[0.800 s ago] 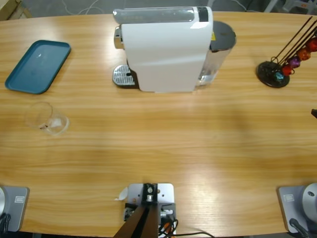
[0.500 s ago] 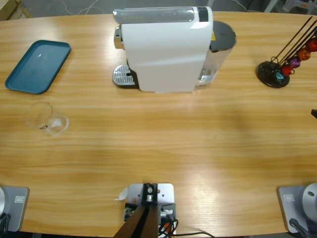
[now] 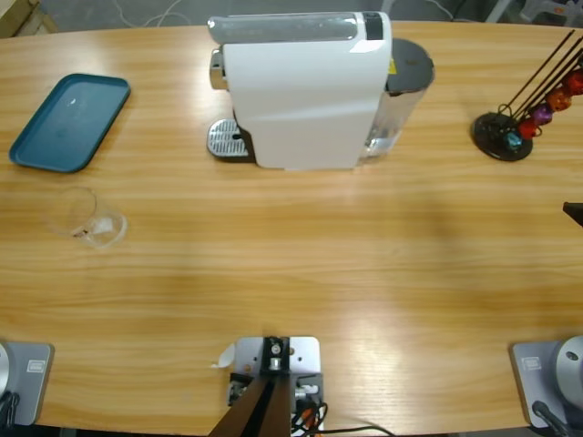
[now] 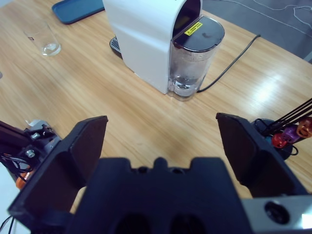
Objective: Pour coffee
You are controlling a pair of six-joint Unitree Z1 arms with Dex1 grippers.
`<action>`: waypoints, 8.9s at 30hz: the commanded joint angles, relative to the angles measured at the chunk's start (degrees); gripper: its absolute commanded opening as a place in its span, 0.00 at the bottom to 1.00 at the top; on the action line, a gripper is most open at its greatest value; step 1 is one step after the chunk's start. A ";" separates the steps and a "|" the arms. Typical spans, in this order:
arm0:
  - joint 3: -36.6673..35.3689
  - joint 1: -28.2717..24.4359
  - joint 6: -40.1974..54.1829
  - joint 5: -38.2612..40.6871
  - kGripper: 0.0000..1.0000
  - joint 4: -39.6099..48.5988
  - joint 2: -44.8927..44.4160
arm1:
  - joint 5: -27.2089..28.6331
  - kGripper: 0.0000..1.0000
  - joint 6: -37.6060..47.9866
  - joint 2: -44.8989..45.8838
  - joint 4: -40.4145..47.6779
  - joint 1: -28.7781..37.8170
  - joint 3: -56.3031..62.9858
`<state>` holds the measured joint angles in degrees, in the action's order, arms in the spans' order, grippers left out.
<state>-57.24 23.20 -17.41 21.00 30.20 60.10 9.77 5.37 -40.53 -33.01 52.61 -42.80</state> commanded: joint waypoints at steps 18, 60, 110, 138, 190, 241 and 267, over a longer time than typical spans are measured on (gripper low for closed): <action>-11.05 -4.04 -17.92 21.49 0.98 -18.41 37.00 | 0.87 1.00 -0.54 -2.36 -0.30 -0.05 1.40; -15.27 -1.06 -18.54 27.09 0.26 -19.69 45.37 | 1.13 1.00 -0.54 -0.95 -0.34 -0.05 1.59; -9.71 15.56 9.96 -10.19 1.00 -18.53 24.31 | 8.02 1.00 0.95 -0.36 -1.06 -5.60 0.15; 1.06 22.15 15.00 -19.08 0.99 -4.10 11.02 | 0.43 0.74 1.04 -27.65 28.14 -43.68 7.03; 1.52 23.11 14.19 -18.31 0.98 -4.54 12.41 | 1.13 0.37 0.41 -32.12 33.27 -47.77 7.36; 3.33 24.43 13.10 -18.59 0.98 -4.82 10.56 | -10.51 0.22 -11.16 -20.18 20.72 -37.29 -4.63; 2.65 24.43 17.85 -22.86 0.98 5.66 0.42 | -29.54 0.22 -38.65 -60.54 7.08 -5.43 -44.57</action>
<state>-54.95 47.20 -0.56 -1.17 34.83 61.16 -18.02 -27.98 -88.99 -22.45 47.26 -79.08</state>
